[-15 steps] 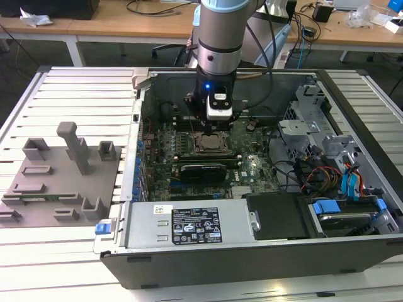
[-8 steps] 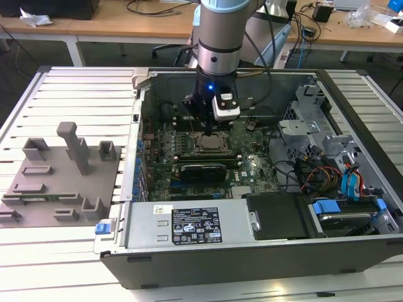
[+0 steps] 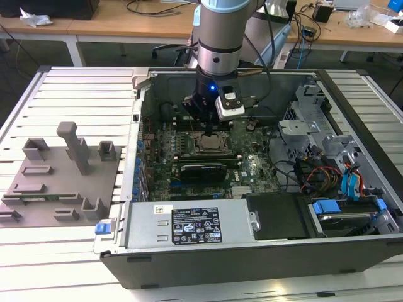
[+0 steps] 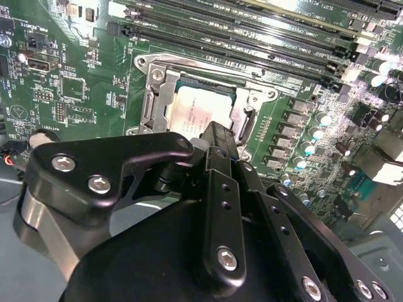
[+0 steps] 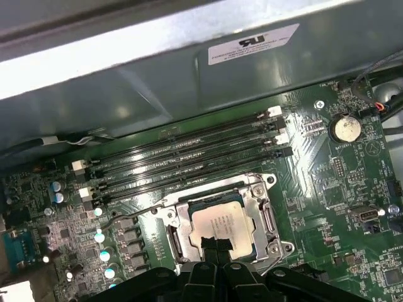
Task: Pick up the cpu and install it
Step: 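Close the cpu cover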
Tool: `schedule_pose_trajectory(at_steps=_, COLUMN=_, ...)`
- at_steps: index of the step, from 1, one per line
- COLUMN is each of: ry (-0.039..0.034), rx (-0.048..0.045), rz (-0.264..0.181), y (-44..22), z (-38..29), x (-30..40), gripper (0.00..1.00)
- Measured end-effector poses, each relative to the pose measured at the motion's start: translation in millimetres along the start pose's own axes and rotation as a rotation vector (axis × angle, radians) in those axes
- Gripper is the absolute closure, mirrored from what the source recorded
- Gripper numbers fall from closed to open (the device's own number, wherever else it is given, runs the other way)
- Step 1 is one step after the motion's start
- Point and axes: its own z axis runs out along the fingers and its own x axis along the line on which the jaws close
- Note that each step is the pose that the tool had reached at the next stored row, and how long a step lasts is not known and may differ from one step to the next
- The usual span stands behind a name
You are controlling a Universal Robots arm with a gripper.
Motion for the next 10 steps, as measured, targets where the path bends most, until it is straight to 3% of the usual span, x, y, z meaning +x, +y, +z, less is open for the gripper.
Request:
schedule_pose_trajectory(at_steps=8, ry=0.0001, rx=0.0017, rz=-0.149, y=0.0, z=1.5, x=-0.1, gripper=0.89)
schedule_pose_trajectory(at_steps=10, ry=0.0001, rx=0.0021, rz=-0.165, y=0.0, z=1.5, x=-0.1, gripper=0.89)
